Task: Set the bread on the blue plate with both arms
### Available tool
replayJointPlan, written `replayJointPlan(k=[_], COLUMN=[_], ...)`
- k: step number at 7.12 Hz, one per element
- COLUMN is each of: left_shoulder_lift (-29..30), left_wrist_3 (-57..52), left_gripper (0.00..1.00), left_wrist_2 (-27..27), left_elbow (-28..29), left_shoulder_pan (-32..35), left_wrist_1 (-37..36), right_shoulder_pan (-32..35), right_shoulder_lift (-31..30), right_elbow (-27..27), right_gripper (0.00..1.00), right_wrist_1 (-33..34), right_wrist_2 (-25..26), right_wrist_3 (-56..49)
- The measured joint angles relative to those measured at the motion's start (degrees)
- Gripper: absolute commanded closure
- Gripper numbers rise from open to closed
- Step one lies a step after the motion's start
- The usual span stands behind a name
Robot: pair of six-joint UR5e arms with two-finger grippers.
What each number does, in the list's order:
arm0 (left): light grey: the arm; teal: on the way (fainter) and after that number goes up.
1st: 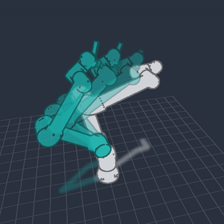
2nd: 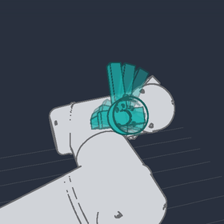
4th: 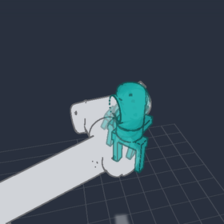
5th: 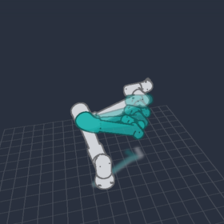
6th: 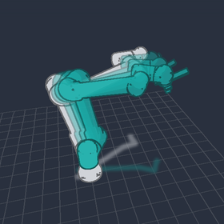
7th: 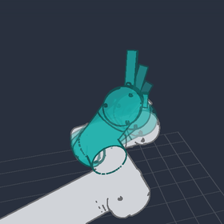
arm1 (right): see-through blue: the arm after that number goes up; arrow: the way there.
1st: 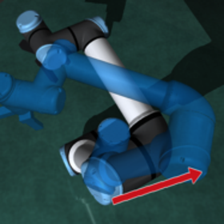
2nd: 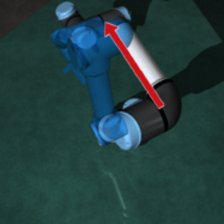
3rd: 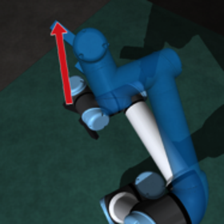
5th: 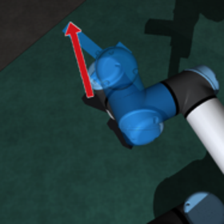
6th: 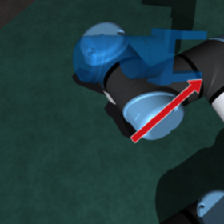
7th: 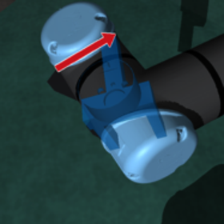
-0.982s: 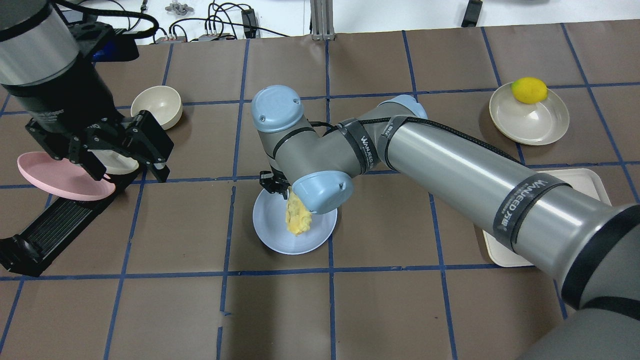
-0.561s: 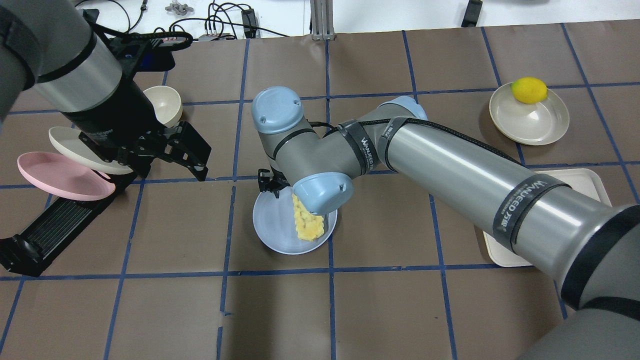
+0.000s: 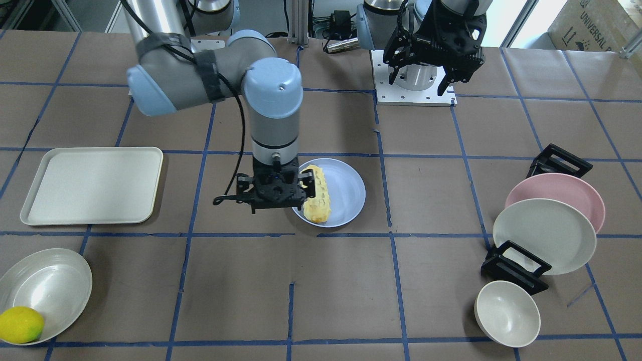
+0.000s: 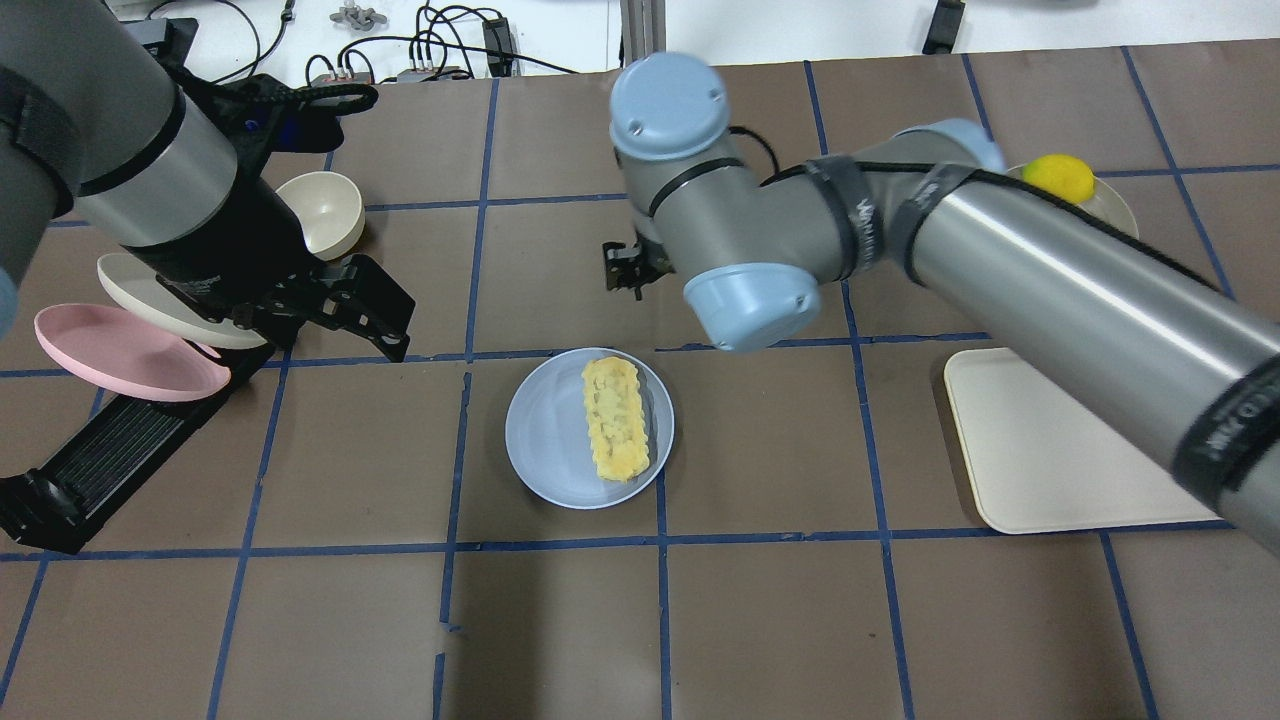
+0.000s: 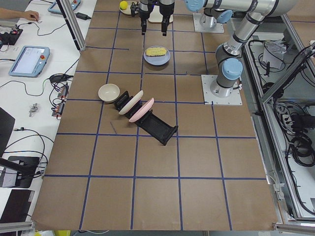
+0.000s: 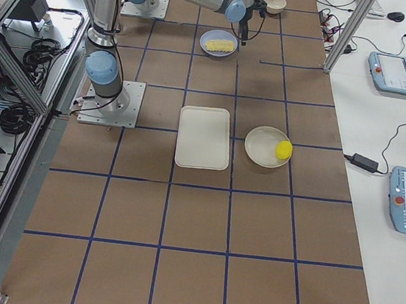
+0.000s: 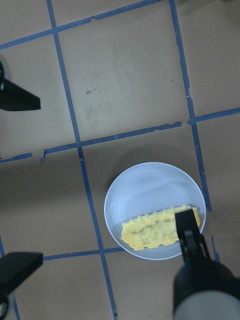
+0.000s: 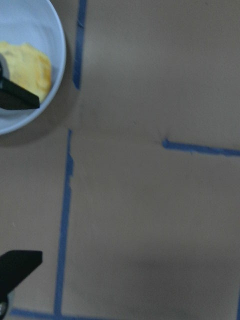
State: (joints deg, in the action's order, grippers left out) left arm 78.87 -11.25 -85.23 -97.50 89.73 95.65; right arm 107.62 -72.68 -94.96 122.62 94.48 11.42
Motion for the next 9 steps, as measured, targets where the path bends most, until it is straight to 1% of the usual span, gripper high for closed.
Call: replayJointPlan(k=[1,2,4,5,6,7,8,9], left_shoulder_lift=[-0.02,-0.01,-0.17,-0.54,-1.11,-1.66,-2.01,-2.1], left_wrist_3=[-0.23,-0.36,-0.47,-0.55,-0.61,-0.66,-0.71,-0.73], left_gripper=[0.0,0.0,0.0,0.0,0.0,0.0,0.0,0.0], left_wrist_2=[-0.04,0.03,0.13,0.28,0.53,0.65,0.65,0.6], left_elbow=[-0.07,-0.13,-0.1,-0.01,0.07,0.09,0.04,-0.08], left_shoulder_pan=[-0.14,-0.24,-0.34,-0.35,-0.31,-0.22,-0.17,-0.18], left_wrist_1=[-0.02,-0.03,-0.08,-0.15,-0.18,-0.2,-0.2,-0.23], right_shoulder_pan=[-6.35,-12.03,-20.11,-22.55,-23.71,-23.94,-23.79,-23.63], right_shoulder_lift=[-5.03,-10.47,-22.15,-25.58,-27.47,-28.99,-30.25,-30.87], right_elbow=[-1.81,-3.47,-4.64,-4.82,-4.24,-2.92,-1.43,-0.39], right_gripper=[0.0,0.0,0.0,0.01,0.01,0.01,0.02,0.02], right_wrist_1=[-0.04,-3.29,-18.4,-22.38,-26.62,-32.21,-36.44,-38.24], right_wrist_2=[-1.06,-2.71,-3.59,-4.03,-5.41,-7.06,-8.28,-9.34], right_wrist_3=[-6.05,-10.45,-15.42,-17.88,-19.16,-19.24,-17.5,-14.69])
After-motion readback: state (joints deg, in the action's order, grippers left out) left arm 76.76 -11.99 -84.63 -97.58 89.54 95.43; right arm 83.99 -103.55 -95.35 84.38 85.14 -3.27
